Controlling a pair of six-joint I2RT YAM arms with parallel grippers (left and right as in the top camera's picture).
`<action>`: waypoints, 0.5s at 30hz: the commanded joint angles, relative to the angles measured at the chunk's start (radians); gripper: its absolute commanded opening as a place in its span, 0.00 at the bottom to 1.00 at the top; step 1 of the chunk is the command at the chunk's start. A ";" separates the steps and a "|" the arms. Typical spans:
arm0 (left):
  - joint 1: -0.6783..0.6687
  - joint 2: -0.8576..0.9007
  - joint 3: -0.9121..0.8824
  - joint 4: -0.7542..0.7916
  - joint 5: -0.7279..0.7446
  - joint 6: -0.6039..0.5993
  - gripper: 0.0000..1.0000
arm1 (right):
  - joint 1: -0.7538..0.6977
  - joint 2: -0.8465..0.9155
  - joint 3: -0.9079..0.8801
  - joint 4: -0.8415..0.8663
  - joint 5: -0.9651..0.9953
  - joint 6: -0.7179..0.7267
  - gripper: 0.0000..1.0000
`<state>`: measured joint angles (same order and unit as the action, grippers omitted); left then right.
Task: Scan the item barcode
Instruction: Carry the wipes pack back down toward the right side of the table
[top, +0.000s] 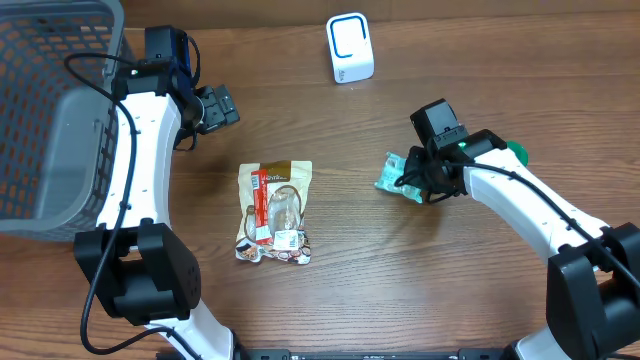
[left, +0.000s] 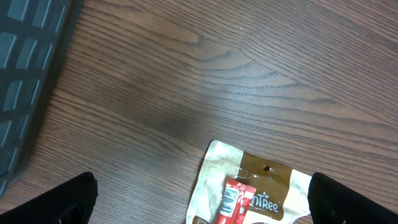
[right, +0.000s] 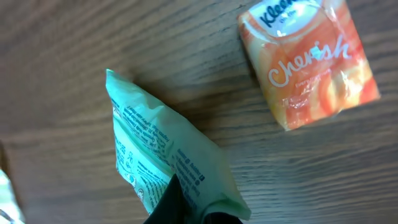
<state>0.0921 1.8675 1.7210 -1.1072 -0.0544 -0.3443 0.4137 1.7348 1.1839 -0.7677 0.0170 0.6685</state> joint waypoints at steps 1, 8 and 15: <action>-0.001 0.009 0.002 0.001 -0.008 0.008 1.00 | 0.001 -0.001 -0.005 0.011 0.003 0.216 0.07; -0.001 0.009 0.002 0.001 -0.008 0.008 1.00 | 0.006 -0.001 -0.005 -0.020 0.003 0.278 0.60; -0.001 0.009 0.002 0.001 -0.008 0.008 1.00 | 0.006 -0.001 -0.004 -0.070 0.003 0.156 0.70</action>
<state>0.0921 1.8675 1.7210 -1.1072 -0.0544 -0.3439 0.4141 1.7348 1.1835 -0.8406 0.0143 0.8883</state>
